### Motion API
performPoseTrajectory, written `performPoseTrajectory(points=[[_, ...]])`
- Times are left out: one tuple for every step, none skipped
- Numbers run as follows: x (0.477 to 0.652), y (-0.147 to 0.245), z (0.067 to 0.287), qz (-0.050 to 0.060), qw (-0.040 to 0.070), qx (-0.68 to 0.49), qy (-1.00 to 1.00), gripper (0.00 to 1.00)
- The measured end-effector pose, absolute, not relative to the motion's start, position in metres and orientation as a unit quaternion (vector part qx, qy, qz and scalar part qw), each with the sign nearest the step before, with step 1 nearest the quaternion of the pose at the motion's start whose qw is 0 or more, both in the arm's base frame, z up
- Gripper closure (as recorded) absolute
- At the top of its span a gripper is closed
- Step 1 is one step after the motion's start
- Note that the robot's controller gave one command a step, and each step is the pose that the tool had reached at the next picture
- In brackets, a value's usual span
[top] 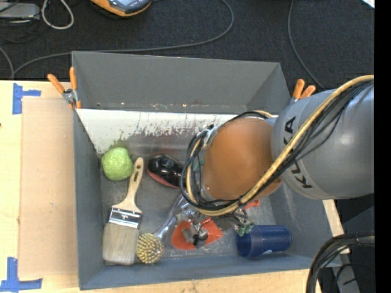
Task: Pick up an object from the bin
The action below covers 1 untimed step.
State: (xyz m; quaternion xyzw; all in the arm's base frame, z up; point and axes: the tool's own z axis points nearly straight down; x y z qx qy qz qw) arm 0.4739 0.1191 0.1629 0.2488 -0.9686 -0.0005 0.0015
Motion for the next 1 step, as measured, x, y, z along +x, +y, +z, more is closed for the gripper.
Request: performPoseTrajectory(points=[[0.4743, 0.1195, 0.1766, -0.001, 0.001, 0.247, -0.969, 1.00]])
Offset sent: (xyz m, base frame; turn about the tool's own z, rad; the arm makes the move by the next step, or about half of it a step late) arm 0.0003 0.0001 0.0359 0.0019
